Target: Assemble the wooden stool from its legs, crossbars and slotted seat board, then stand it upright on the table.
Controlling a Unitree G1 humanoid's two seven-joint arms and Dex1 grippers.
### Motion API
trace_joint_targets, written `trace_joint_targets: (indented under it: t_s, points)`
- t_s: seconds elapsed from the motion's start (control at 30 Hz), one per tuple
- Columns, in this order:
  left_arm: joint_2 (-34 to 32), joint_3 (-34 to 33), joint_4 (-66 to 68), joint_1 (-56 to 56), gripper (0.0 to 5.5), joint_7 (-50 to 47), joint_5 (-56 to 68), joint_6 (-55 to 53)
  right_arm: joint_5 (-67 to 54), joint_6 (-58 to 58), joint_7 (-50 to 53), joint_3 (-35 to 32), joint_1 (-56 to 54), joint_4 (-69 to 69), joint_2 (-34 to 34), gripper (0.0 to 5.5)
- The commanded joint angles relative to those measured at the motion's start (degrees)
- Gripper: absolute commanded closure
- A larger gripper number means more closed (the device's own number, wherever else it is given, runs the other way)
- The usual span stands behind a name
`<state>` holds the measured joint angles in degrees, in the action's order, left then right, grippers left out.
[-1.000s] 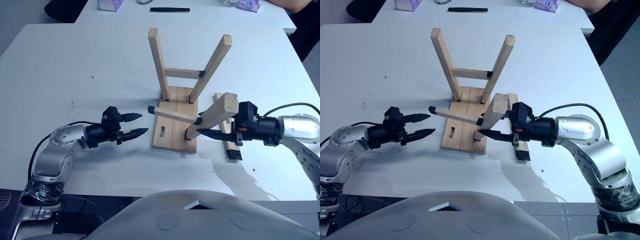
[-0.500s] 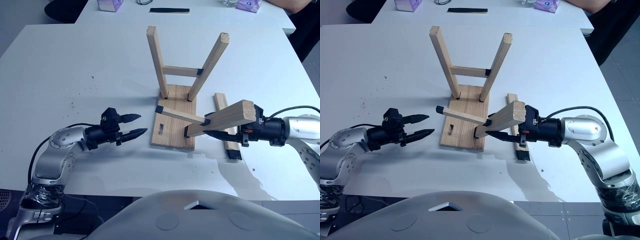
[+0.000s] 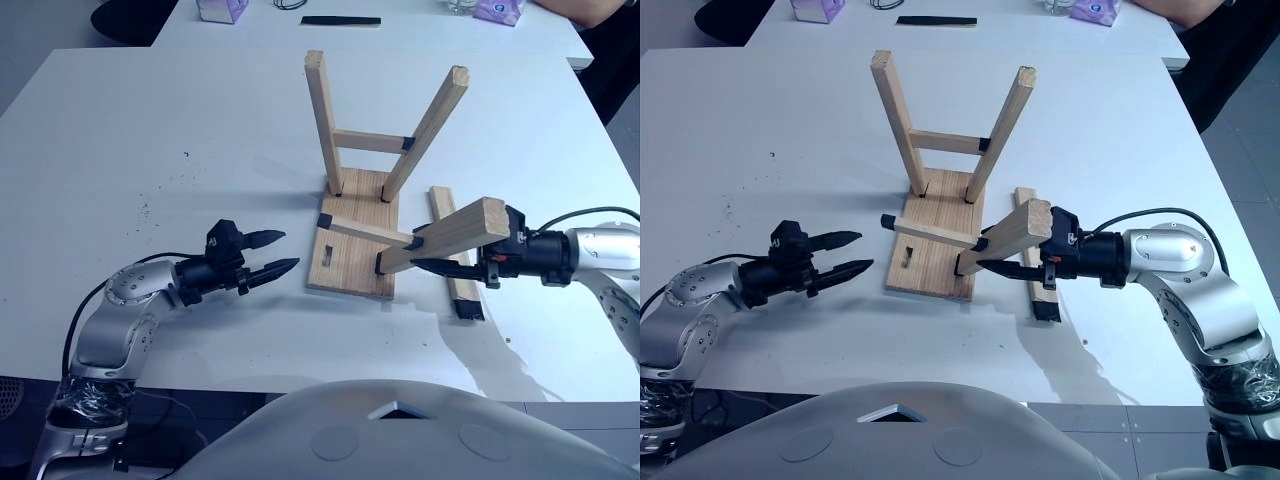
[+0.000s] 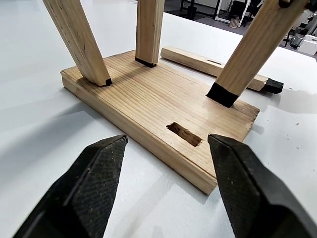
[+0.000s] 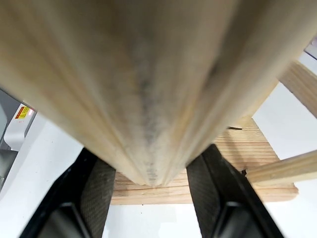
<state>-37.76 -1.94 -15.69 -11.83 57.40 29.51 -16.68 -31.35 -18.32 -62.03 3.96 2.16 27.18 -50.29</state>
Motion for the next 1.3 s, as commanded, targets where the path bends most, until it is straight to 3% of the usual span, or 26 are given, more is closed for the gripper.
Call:
trace_joint_targets:
  t_s: [0.03, 0.37, 0.63, 0.73, 0.77, 0.97, 1.13, 1.3]
  points:
    - [0.17, 0.73, -0.64, 1.01, 2.47, -0.49, -0.78, -0.39, 10.21, -2.25, -0.48, 8.64, 0.09, -5.59, -2.07, 3.47]
    - [0.72, 2.83, -0.99, 1.53, 2.47, -0.41, -0.82, -0.68, 7.13, -14.50, 0.49, 16.01, -10.05, -13.57, 0.13, 3.47]
    - [1.08, 3.82, -1.11, 2.29, 2.47, -0.62, -0.82, -1.10, 10.83, -13.12, 1.12, 21.00, -12.65, -18.86, 1.52, 3.47]
    - [0.96, 3.64, -1.20, 2.10, 2.47, -0.69, -0.68, -1.12, 9.78, -11.10, 3.39, 18.33, -10.81, -15.01, 1.06, 3.47]
    - [0.98, 3.55, -1.22, 1.90, 2.47, -0.76, -0.69, -1.06, 10.04, -9.69, 4.30, 17.16, -10.17, -13.41, 0.63, 3.10]
    - [1.47, 2.59, -2.03, -0.08, 2.47, -2.06, -0.79, -0.58, 11.30, -9.82, 7.36, 10.20, -8.28, -6.92, -1.49, 2.34]
    - [2.00, 1.56, -3.38, -2.37, 2.47, -3.54, -0.74, -0.09, 13.58, -12.18, 12.64, 1.14, 0.48, -0.95, -4.82, 2.34]
    - [2.12, -1.23, -5.31, -6.32, 2.47, -5.06, -0.15, 0.35, 12.11, -23.88, 27.10, -9.88, 14.86, 11.92, 3.99, 1.97]
